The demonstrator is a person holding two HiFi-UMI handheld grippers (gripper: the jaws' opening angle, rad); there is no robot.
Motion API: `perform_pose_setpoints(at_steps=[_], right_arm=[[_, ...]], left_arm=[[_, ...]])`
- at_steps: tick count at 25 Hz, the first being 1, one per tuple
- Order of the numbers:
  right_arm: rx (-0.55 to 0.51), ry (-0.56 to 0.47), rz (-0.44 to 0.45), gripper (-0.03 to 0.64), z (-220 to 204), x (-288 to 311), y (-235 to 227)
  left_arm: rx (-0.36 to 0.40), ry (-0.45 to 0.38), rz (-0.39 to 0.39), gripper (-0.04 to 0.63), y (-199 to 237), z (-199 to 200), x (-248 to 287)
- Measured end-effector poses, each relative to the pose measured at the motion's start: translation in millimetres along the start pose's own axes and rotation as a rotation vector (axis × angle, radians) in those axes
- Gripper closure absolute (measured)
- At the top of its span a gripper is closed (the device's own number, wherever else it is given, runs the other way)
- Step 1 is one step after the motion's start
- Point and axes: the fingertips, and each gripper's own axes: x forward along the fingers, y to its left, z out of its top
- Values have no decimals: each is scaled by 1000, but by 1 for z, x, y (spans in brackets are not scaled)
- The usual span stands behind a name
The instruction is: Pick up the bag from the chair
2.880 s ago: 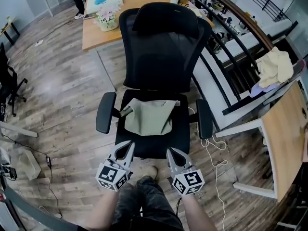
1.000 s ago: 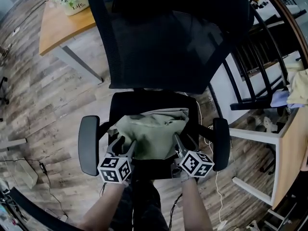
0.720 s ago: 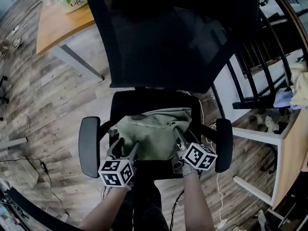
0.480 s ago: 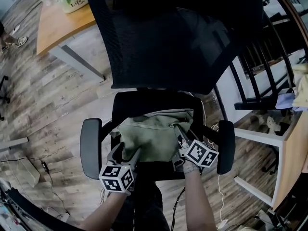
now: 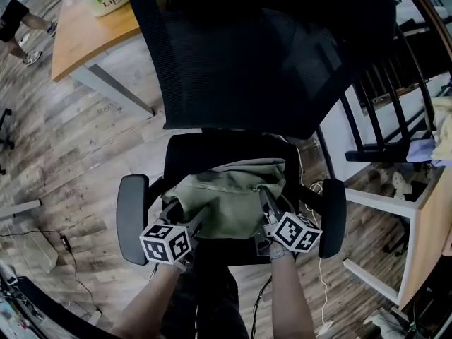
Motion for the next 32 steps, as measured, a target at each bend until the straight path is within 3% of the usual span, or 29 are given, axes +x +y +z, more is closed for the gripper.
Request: perform_pose_setpoints(at_steps=[4, 7, 11, 17, 27, 32], right_arm=[[-23, 14, 19, 491, -3, -3, 3], [-38, 31, 30, 494, -9, -7, 4], [-43, 42, 55, 497, -15, -14, 4], [-61, 54, 135, 502, -24, -23, 17], [-34, -7, 250, 514, -22, -54, 52], [-42, -48, 257, 517, -17, -78, 63]], left_arm=[[-44, -9, -40, 282, -2, 17, 16], [-44, -26, -28, 304, 3, 30, 21], [-7, -43, -4, 439, 9, 34, 19], [28, -62, -22, 541, -4, 28, 15], [93, -123, -112, 568, -44, 26, -9], [124, -155, -117, 569, -56, 31, -32]])
